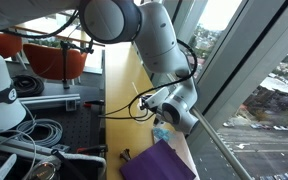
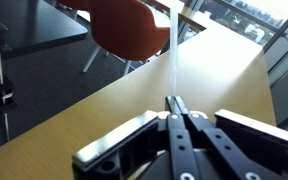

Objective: Pick up the straw and put it in the cup

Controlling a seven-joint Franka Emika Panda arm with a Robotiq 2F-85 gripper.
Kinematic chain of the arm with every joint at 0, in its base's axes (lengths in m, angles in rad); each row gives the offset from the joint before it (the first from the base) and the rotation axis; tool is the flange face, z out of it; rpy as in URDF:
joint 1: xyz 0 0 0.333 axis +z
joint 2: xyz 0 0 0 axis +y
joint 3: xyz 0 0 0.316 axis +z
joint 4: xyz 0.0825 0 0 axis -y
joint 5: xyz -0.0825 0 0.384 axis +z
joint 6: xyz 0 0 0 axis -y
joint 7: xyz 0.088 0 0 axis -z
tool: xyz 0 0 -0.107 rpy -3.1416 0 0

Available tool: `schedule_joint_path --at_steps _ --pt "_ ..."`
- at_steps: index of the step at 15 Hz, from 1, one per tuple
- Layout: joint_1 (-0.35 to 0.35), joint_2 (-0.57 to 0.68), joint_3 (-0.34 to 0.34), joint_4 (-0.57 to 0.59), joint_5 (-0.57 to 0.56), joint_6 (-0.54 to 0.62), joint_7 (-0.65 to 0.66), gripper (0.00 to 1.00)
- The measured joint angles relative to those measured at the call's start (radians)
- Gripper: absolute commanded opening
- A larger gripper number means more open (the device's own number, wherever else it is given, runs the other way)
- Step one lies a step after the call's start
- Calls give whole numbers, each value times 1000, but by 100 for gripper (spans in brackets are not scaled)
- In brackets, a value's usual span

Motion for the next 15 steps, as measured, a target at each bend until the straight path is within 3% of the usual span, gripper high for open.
schedule_joint_path --at_steps 9,10,11,15 --pt "-51 108 1 111 39 -95 43 0" --pt "-60 121 1 125 51 -109 50 10" --pt "-68 133 1 138 63 -120 56 27" --pt "-94 170 1 186 111 -157 90 55"
